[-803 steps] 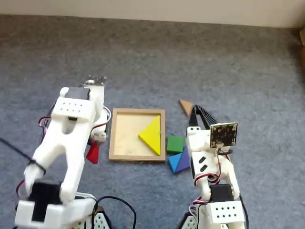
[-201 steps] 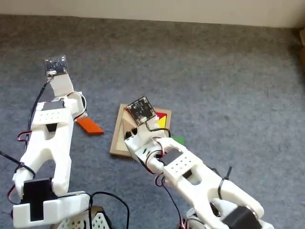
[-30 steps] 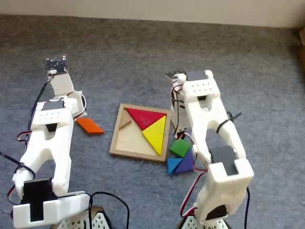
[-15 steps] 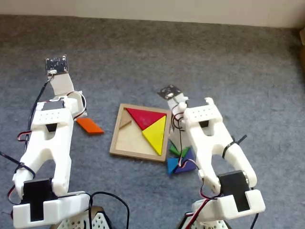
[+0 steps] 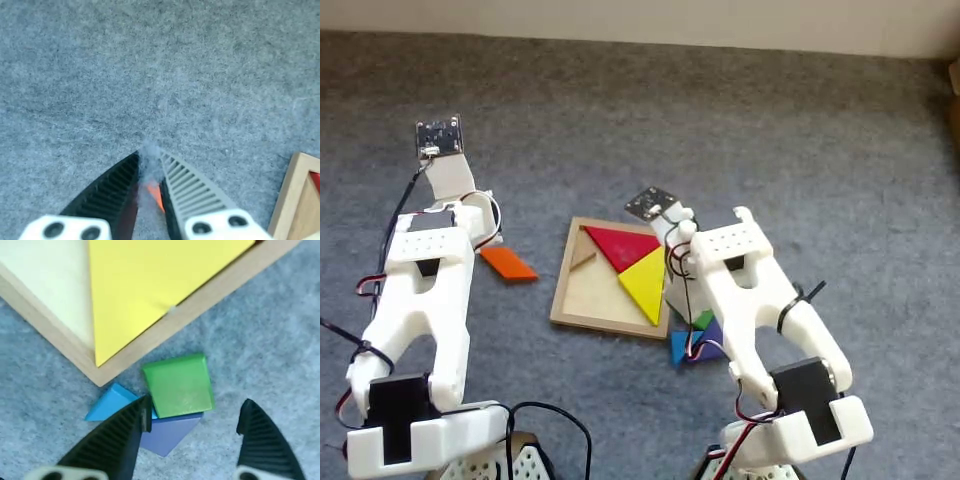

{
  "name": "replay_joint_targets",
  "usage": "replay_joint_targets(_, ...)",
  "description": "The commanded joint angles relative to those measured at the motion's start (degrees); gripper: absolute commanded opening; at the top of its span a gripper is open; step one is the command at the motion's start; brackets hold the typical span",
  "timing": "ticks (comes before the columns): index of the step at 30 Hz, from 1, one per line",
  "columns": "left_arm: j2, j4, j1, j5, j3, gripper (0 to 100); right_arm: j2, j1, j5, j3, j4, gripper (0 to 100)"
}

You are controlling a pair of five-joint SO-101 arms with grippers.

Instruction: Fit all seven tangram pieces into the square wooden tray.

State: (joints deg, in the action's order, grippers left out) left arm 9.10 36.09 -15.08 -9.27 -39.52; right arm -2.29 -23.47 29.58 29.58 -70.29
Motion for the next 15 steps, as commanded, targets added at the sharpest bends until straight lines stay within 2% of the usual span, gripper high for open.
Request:
replay_joint_targets(1,1.98,-0.88,-0.22,0.70,0.75,5,-2.59,-0.84,0.79,-0.31,3.56,28.6)
replay_joint_targets(8,1.98,-0.79,-0.22,0.70,0.75,5,6.99,-0.84,0.79,-0.84,5.93,28.6)
replay_joint_targets(11,1.98,-0.79,-0.31,0.70,0.75,5,8.22,-0.84,2.99,-2.59,5.76,28.6)
replay_joint_targets(15,1.98,-0.79,-0.31,0.70,0.75,5,8.13,-0.75,3.43,-3.47,1.01,28.6)
